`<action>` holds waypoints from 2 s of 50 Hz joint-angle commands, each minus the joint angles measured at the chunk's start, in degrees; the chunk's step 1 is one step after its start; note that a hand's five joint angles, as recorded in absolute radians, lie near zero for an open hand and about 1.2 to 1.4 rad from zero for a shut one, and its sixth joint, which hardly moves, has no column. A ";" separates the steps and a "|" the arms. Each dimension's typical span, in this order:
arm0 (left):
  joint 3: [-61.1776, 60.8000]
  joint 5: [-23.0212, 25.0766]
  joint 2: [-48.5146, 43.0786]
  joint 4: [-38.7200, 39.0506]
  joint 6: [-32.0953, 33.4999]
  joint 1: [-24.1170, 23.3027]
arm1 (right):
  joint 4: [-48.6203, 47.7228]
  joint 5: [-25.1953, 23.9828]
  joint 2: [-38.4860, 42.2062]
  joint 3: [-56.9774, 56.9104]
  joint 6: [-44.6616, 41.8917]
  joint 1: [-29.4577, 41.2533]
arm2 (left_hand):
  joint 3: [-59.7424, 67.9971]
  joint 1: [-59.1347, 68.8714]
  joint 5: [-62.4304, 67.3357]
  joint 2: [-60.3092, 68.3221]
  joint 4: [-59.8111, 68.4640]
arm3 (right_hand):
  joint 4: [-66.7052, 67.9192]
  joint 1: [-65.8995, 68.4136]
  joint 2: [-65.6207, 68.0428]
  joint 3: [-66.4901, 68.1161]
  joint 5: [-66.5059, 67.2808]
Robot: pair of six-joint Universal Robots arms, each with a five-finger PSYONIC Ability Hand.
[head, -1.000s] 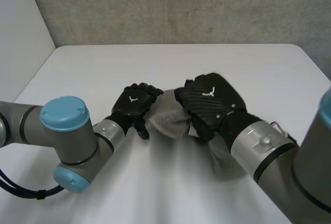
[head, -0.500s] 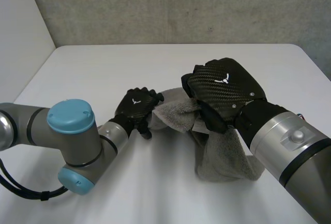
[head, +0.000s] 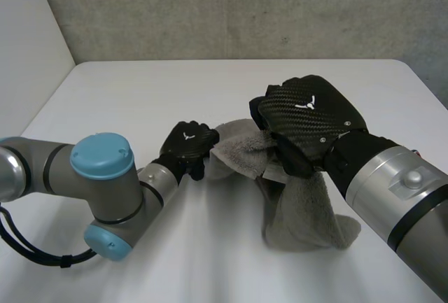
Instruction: Fold the towel.
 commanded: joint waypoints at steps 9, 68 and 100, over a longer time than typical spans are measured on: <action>-0.19 -3.20 3.98 -0.88 0.44 1.54 | 6.58 -2.02 17.41 -1.97 -13.30 -2.72 | -7.91 -2.19 -14.46 -5.73 -6.89 | 3.73 5.14 6.08 3.52 4.16; -6.26 -12.52 9.70 -5.01 24.70 -6.02 | 25.50 -9.05 43.81 -36.79 -19.56 -18.54 | -7.91 -2.19 -14.46 -5.73 -6.89 | -58.15 -56.74 -55.79 -58.35 -57.71; -5.37 -12.61 10.75 -5.28 21.62 -4.00 | -1.24 -4.67 25.42 -9.62 2.33 -12.92 | -7.91 -2.19 -14.46 -5.73 -6.89 | -66.27 -64.86 -63.92 -66.48 -65.84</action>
